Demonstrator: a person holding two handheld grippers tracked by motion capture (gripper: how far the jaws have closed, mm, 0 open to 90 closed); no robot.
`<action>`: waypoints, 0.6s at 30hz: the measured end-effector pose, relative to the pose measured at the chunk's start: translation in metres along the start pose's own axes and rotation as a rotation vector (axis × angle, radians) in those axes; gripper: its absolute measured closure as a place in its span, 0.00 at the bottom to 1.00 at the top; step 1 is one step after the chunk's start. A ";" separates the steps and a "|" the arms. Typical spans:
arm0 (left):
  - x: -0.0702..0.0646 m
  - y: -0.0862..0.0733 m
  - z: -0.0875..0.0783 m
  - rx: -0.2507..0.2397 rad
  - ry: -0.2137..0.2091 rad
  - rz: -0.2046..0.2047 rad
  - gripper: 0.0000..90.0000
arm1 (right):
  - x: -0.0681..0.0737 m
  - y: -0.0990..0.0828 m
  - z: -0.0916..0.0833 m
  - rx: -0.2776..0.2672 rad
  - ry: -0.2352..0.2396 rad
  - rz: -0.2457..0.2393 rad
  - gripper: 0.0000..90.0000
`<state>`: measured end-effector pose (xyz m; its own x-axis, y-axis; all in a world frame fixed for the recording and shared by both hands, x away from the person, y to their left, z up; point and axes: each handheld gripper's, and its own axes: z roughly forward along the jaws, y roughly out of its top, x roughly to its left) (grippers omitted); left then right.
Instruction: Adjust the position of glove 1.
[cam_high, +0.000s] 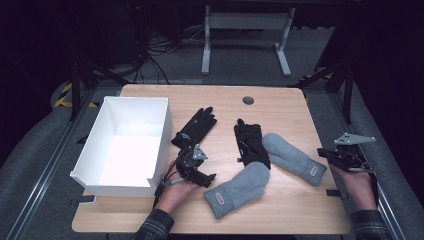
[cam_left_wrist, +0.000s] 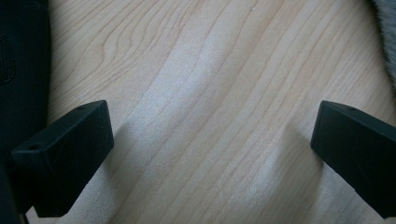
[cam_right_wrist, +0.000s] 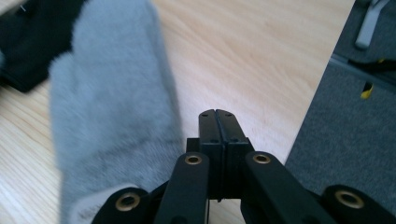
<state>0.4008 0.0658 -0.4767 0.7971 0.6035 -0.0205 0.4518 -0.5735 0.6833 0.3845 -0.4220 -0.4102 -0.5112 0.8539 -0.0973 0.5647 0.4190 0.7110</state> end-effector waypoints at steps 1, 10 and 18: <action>0.000 0.000 0.000 0.000 0.000 0.000 0.00 | -0.001 -0.004 0.003 0.015 0.000 -0.002 1.00; 0.000 0.000 0.000 0.000 0.001 -0.001 0.00 | 0.013 -0.023 0.008 0.125 0.041 -0.039 1.00; -0.001 0.000 0.000 0.001 0.002 -0.003 0.00 | 0.034 -0.031 -0.005 0.139 0.089 -0.062 1.00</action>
<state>0.4005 0.0652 -0.4766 0.7951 0.6061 -0.0207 0.4541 -0.5723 0.6828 0.3460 -0.4074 -0.4319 -0.5998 0.7970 -0.0712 0.6113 0.5139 0.6018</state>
